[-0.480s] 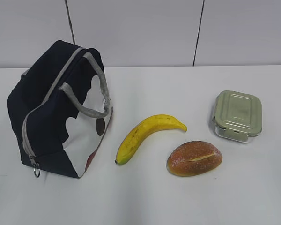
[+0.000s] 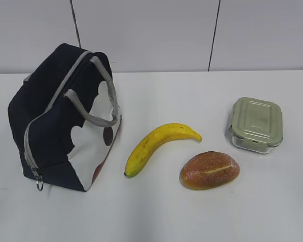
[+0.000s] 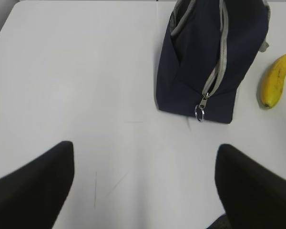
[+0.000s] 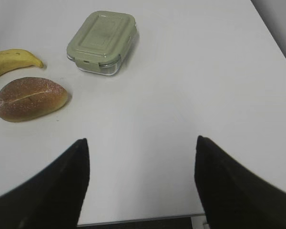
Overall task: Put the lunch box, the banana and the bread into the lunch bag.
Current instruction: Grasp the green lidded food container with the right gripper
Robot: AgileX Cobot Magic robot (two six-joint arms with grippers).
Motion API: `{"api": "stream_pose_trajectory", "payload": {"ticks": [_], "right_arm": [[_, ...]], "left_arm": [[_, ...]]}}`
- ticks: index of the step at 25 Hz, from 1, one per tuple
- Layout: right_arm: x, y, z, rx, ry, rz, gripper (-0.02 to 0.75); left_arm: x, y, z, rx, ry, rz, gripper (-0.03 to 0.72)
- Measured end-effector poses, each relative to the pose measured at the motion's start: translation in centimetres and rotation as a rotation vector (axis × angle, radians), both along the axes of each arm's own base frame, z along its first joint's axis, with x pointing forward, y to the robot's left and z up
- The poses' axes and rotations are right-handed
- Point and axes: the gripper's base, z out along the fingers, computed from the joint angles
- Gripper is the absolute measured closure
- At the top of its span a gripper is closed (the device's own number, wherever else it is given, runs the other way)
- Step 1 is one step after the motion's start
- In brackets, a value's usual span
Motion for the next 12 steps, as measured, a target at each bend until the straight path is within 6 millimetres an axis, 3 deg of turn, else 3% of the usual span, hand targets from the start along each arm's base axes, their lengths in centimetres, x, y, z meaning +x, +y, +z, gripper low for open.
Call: {"api": "stream_pose_trajectory", "payload": {"ticks": [8,12], "right_arm": [[0.0,0.0,0.0,0.000,0.000,0.000,0.227],[0.0,0.0,0.0,0.000,0.000,0.000,0.227]], "left_arm": [[0.0,0.0,0.0,-0.003,0.000,-0.002,0.097],[0.1,-0.2,1.4,-0.025,-0.018,-0.018,0.097]]}}
